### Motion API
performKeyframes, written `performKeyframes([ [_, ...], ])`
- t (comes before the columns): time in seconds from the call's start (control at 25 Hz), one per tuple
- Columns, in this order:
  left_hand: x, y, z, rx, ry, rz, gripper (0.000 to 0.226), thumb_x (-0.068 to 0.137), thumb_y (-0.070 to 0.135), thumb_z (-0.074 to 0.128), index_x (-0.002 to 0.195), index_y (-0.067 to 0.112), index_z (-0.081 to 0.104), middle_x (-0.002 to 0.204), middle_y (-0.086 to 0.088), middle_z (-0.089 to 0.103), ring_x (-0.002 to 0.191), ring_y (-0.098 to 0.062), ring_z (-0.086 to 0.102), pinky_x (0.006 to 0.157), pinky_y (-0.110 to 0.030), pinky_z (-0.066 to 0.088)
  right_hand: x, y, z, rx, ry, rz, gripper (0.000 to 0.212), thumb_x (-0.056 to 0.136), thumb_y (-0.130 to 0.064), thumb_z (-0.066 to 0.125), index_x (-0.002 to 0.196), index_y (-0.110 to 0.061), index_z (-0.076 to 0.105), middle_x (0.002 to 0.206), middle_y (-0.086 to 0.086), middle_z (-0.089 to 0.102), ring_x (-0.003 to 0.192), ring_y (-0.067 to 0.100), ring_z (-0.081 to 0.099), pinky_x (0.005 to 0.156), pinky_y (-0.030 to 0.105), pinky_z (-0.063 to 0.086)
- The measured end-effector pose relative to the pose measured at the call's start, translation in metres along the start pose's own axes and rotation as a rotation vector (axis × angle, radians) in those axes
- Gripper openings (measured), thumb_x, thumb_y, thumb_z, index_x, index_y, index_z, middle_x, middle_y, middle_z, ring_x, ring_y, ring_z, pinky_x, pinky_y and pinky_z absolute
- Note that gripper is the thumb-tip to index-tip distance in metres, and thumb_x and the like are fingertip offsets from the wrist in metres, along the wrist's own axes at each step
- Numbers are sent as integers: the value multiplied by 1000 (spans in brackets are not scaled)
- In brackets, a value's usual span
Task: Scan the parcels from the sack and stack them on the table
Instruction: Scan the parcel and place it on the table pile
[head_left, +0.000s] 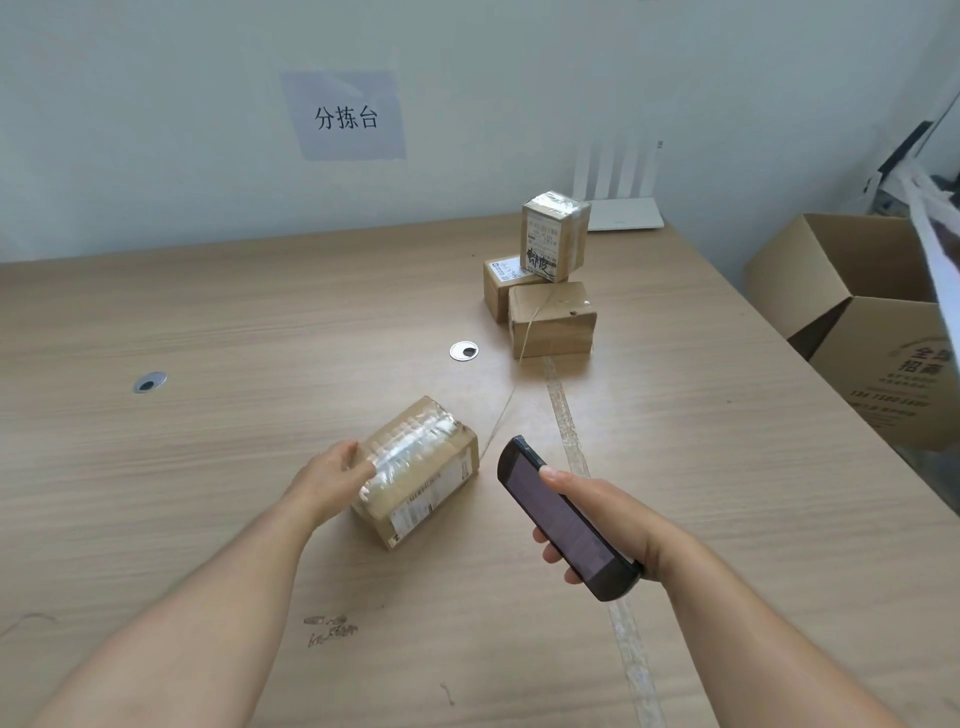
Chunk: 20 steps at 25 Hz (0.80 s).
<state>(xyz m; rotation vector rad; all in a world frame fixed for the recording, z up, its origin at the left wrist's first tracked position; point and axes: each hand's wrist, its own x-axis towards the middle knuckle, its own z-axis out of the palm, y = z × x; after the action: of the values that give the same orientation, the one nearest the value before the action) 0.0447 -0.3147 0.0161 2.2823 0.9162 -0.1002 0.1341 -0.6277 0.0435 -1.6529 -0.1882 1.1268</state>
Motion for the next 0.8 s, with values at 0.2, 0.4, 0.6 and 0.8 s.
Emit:
performKeyframes([
  [0.2,-1,-2,8,414,-130,52,113,67,67,70,153,34,5,159,-6,6,147,-27,5,116,-46,17,5,-2,3,-36,-26,13,59,84,-62,57,112,-10,65,94,12,69,77,23,67,69,41,54],
  [0.4,6,4,4,204,-103,28,105,63,57,77,150,35,23,143,-7,30,136,-27,25,110,-43,28,9,-1,9,-93,-60,47,51,95,-57,53,114,-11,63,95,12,69,78,23,67,67,40,55],
  [0.6,9,6,-8,119,-79,-5,100,63,63,76,148,36,31,142,-8,28,137,-28,24,113,-43,27,12,0,18,-209,-103,118,67,75,-66,54,114,-13,62,94,11,68,78,23,68,70,42,55],
  [0.8,-2,-6,1,330,-156,24,110,69,45,75,153,35,5,149,-7,13,140,-26,8,114,-42,21,13,3,27,-228,-109,119,68,71,-67,55,113,-14,63,94,11,69,79,25,68,69,42,55],
])
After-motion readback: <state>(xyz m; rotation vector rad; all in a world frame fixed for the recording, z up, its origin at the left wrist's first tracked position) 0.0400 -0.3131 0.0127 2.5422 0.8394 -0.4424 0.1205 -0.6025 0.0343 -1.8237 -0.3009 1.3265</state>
